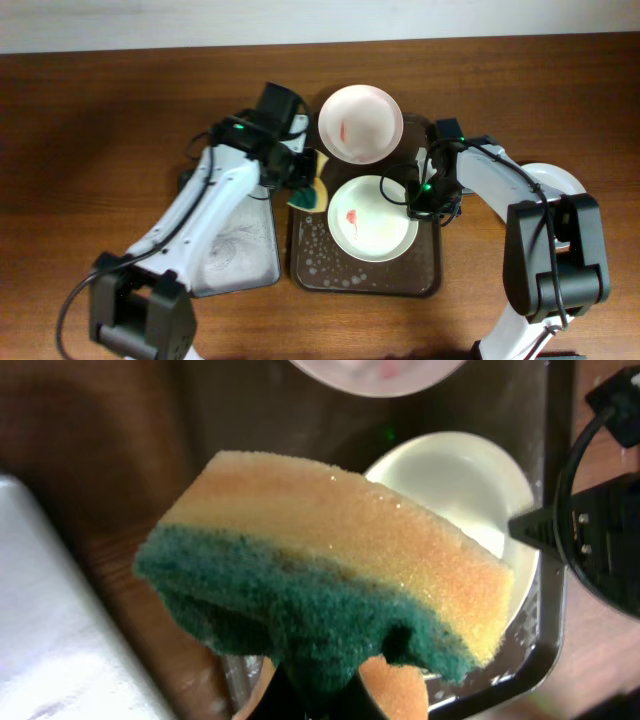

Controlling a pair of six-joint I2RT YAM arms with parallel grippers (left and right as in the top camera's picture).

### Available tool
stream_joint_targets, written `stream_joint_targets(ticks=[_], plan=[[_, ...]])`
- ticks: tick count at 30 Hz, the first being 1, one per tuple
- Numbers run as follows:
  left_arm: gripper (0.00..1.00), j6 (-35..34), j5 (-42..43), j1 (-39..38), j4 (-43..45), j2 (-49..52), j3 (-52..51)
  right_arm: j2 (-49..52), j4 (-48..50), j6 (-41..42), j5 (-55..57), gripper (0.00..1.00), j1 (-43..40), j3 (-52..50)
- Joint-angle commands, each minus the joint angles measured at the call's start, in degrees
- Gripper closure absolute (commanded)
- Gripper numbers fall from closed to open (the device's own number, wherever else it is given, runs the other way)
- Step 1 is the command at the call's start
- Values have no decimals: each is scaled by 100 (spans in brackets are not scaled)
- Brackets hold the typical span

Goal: Clean dirty plates on tray and stack at the side
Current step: 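Scrub the held plate with the sponge in the left gripper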

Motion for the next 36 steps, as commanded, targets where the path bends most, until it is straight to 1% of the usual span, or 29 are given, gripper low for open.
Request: stream_joint_targets(ticks=[1, 3, 5, 8, 11, 12, 14, 17, 20, 23, 27, 29, 31, 32, 36], plan=[[100, -396, 509, -337, 442, 588, 50, 157, 66, 481, 50, 96, -9, -52], [100, -455, 896, -568, 769, 977, 50, 157, 87, 514, 50, 96, -4, -52], [100, -761, 1071, -796, 1060, 1370, 50, 157, 101, 514, 50, 96, -4, -52], [100, -782, 1591, -1075, 1613, 1867, 50, 157, 92, 514, 50, 96, -4, -52], [100, -931, 1600, -1248, 1773, 2339, 50, 157, 61, 514, 50, 96, -4, -52], [100, -940, 1491, -1248, 1714, 2452, 50, 157, 55, 514, 50, 96, -4, -52], [100, -992, 949, -1209, 1412, 2568, 50, 157, 55, 514, 50, 96, -4, -52], [100, -1294, -664, -1121, 367, 2555, 136, 157, 46, 514, 50, 96, -4, -52], [100, -1292, -1670, -968, -385, 2555, 280, 157, 37, 514, 50, 96, -4, -52], [100, -1292, -2017, -787, -844, 2555, 522, 157, 35, 514, 50, 96, -4, -52], [100, -1290, -2028, -645, -1191, 2555, 1021, 157, 9, 514, 50, 96, -4, -52], [100, -1287, -1749, -654, -988, 2557, 1088, 157, 11, 514, 50, 96, -4, -52], [100, -1285, -1060, -758, -551, 2643, 1084, 157, 11, 514, 50, 96, -4, -52], [100, -1283, -455, -863, -197, 2758, 1082, 157, 13, 511, 50, 96, -4, -52], [100, -1279, 1298, -1209, 658, 3112, 1082, 157, 13, 468, 50, 96, -4, -52]])
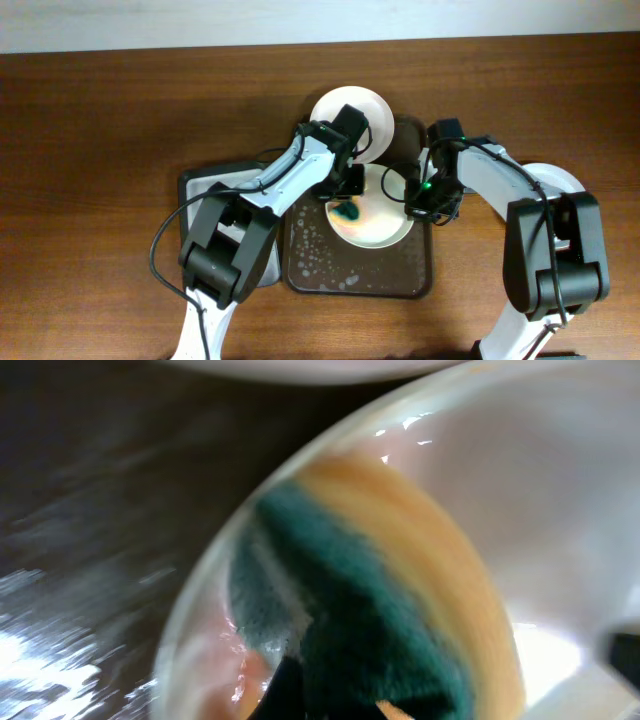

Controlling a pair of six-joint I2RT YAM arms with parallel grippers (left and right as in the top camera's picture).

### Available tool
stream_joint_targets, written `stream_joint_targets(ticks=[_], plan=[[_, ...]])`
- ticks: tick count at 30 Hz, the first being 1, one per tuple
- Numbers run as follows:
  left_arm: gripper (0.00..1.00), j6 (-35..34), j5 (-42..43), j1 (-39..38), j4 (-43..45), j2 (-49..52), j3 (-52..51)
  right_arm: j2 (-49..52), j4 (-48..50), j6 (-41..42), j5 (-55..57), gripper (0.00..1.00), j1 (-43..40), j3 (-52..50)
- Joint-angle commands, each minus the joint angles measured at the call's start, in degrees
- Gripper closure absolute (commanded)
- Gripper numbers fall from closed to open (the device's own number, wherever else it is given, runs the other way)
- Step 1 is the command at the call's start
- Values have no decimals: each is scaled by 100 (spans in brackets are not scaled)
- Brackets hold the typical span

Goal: Clean dirty plates on tray and stack at the side
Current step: 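Scrub the held plate with the sponge in the left gripper, then put the sponge back in the grey tray with the left gripper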

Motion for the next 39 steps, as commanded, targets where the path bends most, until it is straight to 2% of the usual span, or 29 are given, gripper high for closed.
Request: stream_joint_targets(ticks=[1, 4, 6, 8, 11, 12, 17, 22, 24, 30, 32, 36, 39], plan=[[100, -87, 1784, -358, 616, 643, -72, 98, 20, -116, 304, 96, 57, -63], [100, -92, 2522, -538, 1110, 645, -72, 98, 9, -170, 304, 96, 57, -63], [98, -94, 2634, -629, 1274, 645, -72, 98, 9, -168, 304, 96, 57, -63], [96, -92, 2520, -638, 1416, 647, -72, 98, 2, -168, 304, 96, 57, -63], [96, -70, 1871, -511, 1329, 647, -72, 98, -7, -170, 304, 96, 57, -63], [100, -35, 1657, -393, 1213, 647, -72, 98, -9, -168, 304, 96, 57, -63], [100, 151, -94, 584, -264, 645, 125, 98, -68, -168, 306, 96, 57, -63], [100, 339, -809, 953, -1161, 518, 752, 98, -68, -166, 306, 96, 57, -63], [100, 468, -815, 925, -1314, 299, 852, 98, -70, -166, 306, 96, 57, -63], [100, 820, -776, 881, -1821, -1244, 857, -46, -173, -168, 306, 96, 57, -63], [100, 918, -874, 1047, -2194, -1812, 855, -184, -184, -168, 308, 96, 57, -63], [100, 916, -1853, 1628, -3213, -2468, 852, -610, -240, -278, 326, 96, 57, -63], [100, 916, -2146, 2085, -3182, -2470, 380, -1110, -291, -339, 328, 96, 57, -63]])
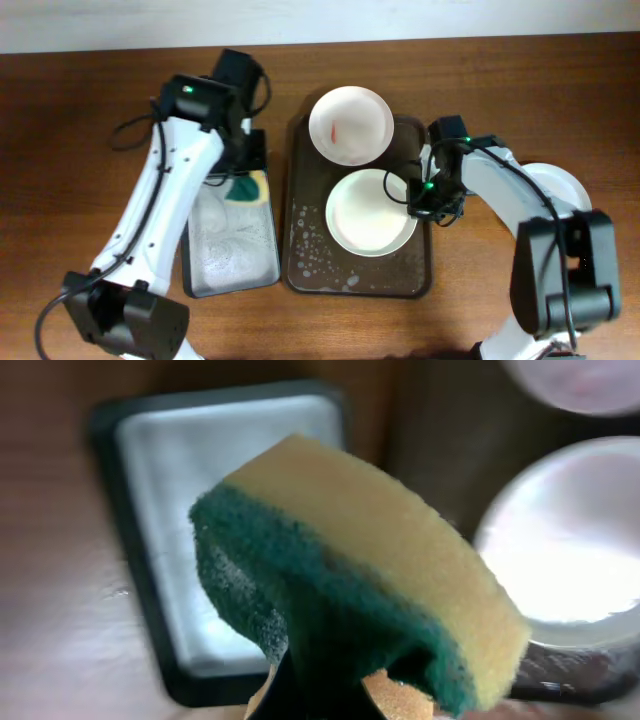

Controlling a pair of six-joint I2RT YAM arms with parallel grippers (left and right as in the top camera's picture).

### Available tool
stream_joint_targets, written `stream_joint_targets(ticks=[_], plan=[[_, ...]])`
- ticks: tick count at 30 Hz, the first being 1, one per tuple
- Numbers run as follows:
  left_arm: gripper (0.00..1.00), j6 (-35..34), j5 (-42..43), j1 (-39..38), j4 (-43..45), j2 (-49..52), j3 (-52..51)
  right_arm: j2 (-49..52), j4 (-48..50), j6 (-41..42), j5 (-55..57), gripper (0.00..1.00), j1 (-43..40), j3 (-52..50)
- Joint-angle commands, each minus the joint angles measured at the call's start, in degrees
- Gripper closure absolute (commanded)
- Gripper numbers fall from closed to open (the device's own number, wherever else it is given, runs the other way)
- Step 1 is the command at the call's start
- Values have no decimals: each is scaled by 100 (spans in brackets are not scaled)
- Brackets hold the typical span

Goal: Clean dirty plates on tray and stack at the side
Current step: 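Put the sponge back in the grey tray with the left gripper, then lift the plate with the right gripper and stack it on the first plate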

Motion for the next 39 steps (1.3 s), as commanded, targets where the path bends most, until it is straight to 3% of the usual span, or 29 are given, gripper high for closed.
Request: stream_joint_targets(ticks=[1, 4, 5, 6, 8, 9, 11, 14, 18, 24, 39], plan=[[100, 109, -498, 468, 308, 7, -719, -726, -66, -122, 138, 96, -22, -39], [100, 114, 87, 922, 1596, 7, -2295, -1738, -236, -118, 826, 96, 109, -39], [96, 114, 304, 1038, 1912, 7, -2653, -2039, -278, -116, 1189, 96, 245, -39], [81, 114, 439, 1097, 2031, 7, -2791, -2232, -286, -114, 1456, 96, 361, -39], [40, 116, 555, 1178, 2155, 4, -2887, -2730, -297, -72, 2365, 96, 813, -39], [32, 162, 566, 1176, 2186, -42, -2887, -2885, -295, -74, 2750, 96, 1062, -39], [26, 378, 708, 1176, 2227, -275, -2887, -3099, -315, -76, 3821, 96, 1808, -39], [0, 396, 702, 1176, 2227, -732, -2887, -3099, -363, -70, 4924, 96, 2778, -39], [0, 393, 697, 1176, 2144, -1193, -2887, -3099, -417, 356, 7029, 96, 4162, -39], [0, 391, 702, 1176, 1906, -1211, -2889, -3099, -404, 356, 8308, 96, 5252, -39], [0, 391, 702, 1176, 1906, -1211, -2889, -3099, -363, 352, 8588, 96, 5309, -39]])
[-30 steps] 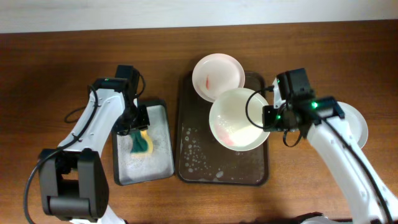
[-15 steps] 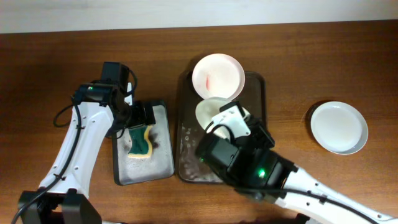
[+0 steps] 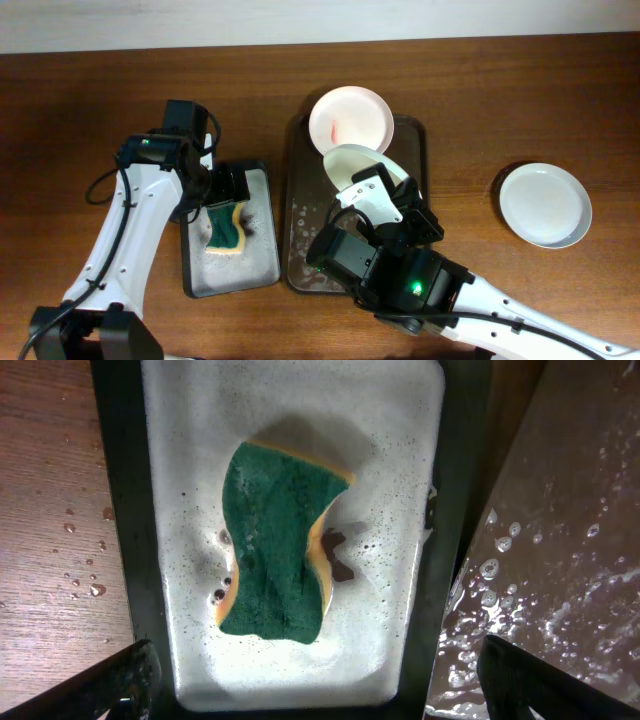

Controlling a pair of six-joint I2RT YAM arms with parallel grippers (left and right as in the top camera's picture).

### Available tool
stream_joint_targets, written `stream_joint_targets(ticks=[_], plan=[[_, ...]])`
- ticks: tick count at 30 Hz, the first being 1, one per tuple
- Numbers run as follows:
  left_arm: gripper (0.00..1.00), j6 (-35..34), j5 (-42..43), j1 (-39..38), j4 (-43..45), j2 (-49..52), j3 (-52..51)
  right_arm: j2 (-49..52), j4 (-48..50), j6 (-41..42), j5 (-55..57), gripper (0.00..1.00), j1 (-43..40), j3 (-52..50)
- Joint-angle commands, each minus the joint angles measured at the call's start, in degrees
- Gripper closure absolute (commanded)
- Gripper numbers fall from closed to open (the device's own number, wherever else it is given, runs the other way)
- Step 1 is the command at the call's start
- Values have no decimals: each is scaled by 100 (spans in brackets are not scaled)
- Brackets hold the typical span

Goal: Clean dirty plates on tray and stack at the side
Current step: 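Lift the plate with the right gripper and stack it on the first plate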

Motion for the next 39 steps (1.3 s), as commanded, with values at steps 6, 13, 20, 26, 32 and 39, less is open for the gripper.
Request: stream_joint_targets(ticks=[6, 13, 20, 26, 32, 39], plan=[[0, 90, 59, 17, -7, -76, 2, -70, 22, 92, 240, 96, 31, -17], [1, 90, 59, 17, -9, -76, 2, -70, -44, 96, 205, 96, 31, -17], [0, 90, 59, 11, -9, -76, 2, -70, 116, -584, 575, 96, 4, -9], [1, 90, 59, 11, -7, -76, 2, -15, 308, 79, -203, 96, -87, 24], [1, 90, 59, 11, -9, -76, 2, -22, -76, 166, 192, 96, -229, 24], [1, 90, 59, 11, -7, -76, 2, 9, 151, -46, -592, 96, -297, 39]])
